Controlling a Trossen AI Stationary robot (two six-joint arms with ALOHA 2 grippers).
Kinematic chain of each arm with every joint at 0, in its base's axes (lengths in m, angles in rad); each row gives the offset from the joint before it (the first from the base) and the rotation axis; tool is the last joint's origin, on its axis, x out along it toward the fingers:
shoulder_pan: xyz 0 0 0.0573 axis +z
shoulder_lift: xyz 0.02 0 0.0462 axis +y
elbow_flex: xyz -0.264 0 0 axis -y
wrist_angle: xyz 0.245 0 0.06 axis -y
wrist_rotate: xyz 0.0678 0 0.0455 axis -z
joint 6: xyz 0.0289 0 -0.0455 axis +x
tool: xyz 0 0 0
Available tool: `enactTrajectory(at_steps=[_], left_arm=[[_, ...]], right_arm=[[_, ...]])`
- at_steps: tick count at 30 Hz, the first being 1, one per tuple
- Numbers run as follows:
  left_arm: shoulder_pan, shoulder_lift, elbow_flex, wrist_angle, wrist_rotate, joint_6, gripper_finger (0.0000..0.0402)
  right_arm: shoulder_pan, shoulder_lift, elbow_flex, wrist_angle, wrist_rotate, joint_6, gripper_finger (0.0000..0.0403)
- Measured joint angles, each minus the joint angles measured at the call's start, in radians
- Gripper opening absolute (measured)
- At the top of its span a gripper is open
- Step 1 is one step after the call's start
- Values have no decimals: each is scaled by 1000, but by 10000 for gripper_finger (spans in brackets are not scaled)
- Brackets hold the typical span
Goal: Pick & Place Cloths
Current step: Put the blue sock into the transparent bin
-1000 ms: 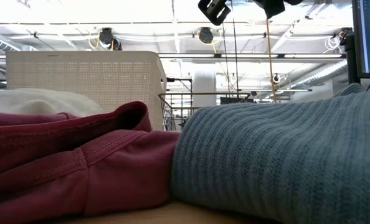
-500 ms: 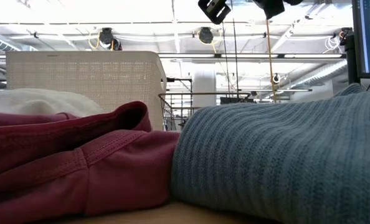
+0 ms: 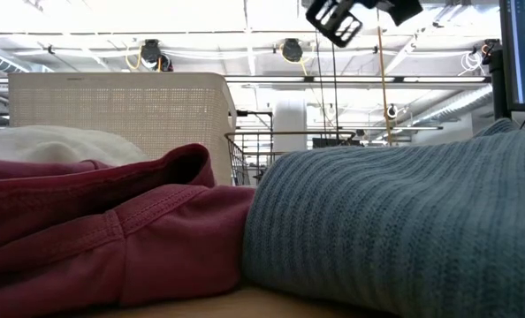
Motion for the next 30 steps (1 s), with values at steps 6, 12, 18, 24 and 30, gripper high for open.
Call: enactTrajectory(at_steps=[6, 12, 18, 24, 30], left_arm=[[0, -75, 0, 105, -127, 41, 150], [0, -93, 0, 251, -292, 222, 121], [0, -91, 0, 462, -460, 558, 102], [0, -91, 0, 637, -551, 937, 97], [0, -90, 0, 724, -574, 1206, 97]], right_arm=[[51, 0, 0, -61, 27, -14, 116], [93, 0, 0, -62, 27, -81, 116], [137, 0, 0, -62, 86, -193, 116], [186, 0, 0, -67, 210, -272, 116], [223, 0, 0, -127, 326, -355, 116]])
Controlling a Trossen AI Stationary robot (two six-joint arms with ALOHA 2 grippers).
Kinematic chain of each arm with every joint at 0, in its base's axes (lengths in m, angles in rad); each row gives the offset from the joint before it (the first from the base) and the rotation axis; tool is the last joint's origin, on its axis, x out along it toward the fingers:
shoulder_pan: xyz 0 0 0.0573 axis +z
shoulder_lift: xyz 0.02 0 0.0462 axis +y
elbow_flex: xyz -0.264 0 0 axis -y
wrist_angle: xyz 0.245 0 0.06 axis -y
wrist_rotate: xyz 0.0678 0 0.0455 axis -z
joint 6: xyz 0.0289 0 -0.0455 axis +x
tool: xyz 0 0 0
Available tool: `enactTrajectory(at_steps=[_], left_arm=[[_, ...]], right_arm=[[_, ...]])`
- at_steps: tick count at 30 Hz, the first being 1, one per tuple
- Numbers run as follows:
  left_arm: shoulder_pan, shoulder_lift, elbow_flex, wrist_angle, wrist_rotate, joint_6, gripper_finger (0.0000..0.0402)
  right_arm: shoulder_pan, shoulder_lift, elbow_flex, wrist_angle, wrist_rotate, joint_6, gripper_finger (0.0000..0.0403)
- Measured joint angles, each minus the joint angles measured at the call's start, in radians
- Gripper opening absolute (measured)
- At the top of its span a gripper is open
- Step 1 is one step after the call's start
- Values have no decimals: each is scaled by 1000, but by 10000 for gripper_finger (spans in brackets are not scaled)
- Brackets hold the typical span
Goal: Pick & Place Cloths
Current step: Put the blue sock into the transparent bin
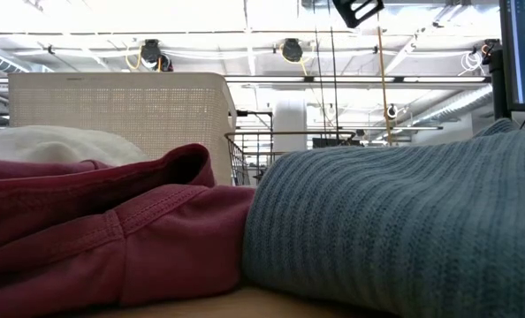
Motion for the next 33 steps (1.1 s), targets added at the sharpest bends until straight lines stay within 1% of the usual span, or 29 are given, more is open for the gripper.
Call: enactTrajectory(at_steps=[5, 8, 13, 17, 21, 24, 28, 33], left_arm=[[0, 0, 0, 11, -1, 9, 97], [0, 1, 0, 12, -15, 34, 97], [1, 2, 0, 13, -66, 103, 97], [1, 2, 0, 14, -91, 109, 97], [1, 5, 0, 16, -122, 109, 97], [1, 10, 0, 22, -141, 110, 97], [1, 23, 1, 40, -147, 108, 97], [1, 43, 1, 41, -148, 106, 97]], right_arm=[[44, 0, 0, -60, 83, -65, 117], [71, 0, 0, -110, 158, -105, 124], [117, 0, 0, -179, 310, -169, 154], [139, 8, 0, -205, 394, -228, 184], [144, 32, 0, -192, 415, -275, 210], [145, 61, 0, -199, 450, -305, 224], [145, 100, 0, -190, 489, -342, 231], [151, 161, 0, -187, 485, -350, 233]])
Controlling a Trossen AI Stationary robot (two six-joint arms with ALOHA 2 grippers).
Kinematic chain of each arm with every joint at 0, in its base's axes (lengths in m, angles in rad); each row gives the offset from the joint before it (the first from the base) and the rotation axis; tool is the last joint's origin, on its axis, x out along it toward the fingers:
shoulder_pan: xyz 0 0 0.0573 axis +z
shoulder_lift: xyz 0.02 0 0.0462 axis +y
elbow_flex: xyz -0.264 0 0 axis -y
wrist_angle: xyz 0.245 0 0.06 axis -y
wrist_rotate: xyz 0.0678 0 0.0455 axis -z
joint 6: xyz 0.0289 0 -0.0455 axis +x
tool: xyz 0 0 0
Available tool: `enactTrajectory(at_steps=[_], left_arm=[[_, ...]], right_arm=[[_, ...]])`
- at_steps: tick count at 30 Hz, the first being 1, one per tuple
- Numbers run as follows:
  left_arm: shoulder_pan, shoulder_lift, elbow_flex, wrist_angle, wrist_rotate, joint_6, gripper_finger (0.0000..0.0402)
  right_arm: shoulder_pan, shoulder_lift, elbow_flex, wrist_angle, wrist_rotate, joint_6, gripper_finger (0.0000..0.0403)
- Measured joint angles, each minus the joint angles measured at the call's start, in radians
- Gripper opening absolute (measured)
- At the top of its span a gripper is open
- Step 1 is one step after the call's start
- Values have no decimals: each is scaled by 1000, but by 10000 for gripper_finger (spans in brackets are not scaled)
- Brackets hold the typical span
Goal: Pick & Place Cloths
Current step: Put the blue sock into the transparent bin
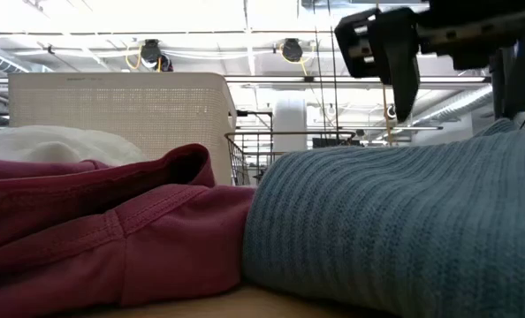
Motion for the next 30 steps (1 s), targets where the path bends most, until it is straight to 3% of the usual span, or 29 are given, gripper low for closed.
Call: enactTrajectory(at_steps=[12, 16, 21, 30], left_arm=[[0, 23, 0, -1, -29, 10, 97], [0, 23, 0, 0, -30, 10, 97], [0, 23, 0, -2, -32, 9, 97], [0, 22, 0, -6, -32, 9, 97]], right_arm=[[0, 129, 0, 39, 30, -2, 232], [0, 158, 0, 47, 27, 3, 214], [0, 167, 0, 47, 26, 8, 164], [3, 167, 0, 55, 26, 45, 32]])
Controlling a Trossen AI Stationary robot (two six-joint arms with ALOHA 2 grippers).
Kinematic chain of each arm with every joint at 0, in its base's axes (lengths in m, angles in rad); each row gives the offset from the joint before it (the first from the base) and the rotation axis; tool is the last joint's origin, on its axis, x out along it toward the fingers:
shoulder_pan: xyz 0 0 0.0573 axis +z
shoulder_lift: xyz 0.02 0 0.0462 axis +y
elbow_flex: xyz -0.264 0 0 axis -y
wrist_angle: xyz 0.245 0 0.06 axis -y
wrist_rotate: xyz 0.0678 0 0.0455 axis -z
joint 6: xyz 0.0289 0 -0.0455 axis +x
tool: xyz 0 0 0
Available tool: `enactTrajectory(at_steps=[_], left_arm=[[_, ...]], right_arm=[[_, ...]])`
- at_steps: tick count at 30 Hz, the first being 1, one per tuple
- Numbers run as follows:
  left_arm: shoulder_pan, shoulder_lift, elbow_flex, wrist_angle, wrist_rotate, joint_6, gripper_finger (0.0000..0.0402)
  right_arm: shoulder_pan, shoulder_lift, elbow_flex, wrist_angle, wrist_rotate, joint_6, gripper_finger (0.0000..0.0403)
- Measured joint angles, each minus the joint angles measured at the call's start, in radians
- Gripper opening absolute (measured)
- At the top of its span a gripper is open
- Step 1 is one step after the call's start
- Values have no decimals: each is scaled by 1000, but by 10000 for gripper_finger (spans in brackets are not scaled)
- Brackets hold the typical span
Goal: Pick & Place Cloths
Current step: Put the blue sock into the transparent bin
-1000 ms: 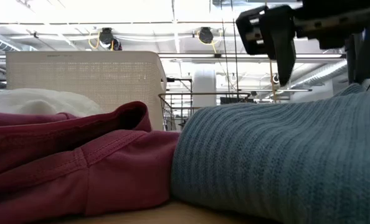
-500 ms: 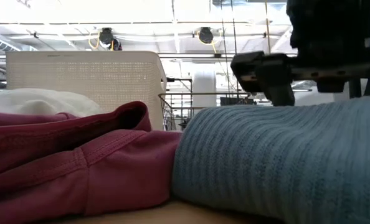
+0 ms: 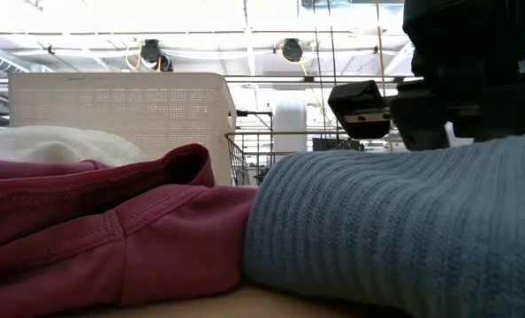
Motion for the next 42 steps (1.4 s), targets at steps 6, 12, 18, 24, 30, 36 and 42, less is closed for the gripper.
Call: enactTrajectory(at_steps=[6, 12, 18, 24, 30, 36, 42], left_arm=[[0, 0, 0, -1, 0, 0, 97], [0, 0, 0, -1, -1, 54, 97], [0, 0, 0, 0, -54, 69, 97], [5, 0, 0, 0, -128, 72, 97], [61, 0, 0, 1, -133, 79, 97], [163, 0, 0, 7, -125, 142, 98], [254, 1, 0, 102, -79, 310, 126]], right_arm=[[2, -54, 15, 2, 3, 20, 10], [-4, -177, 62, 5, 19, 21, 4], [-16, -328, 110, 12, 102, 29, 2], [-33, -465, 114, 102, 190, 31, 1], [-67, -549, 114, 271, 239, 62, 1], [-113, -564, 114, 480, 238, 78, 1], [-169, -563, 114, 582, 236, 121, 0]])
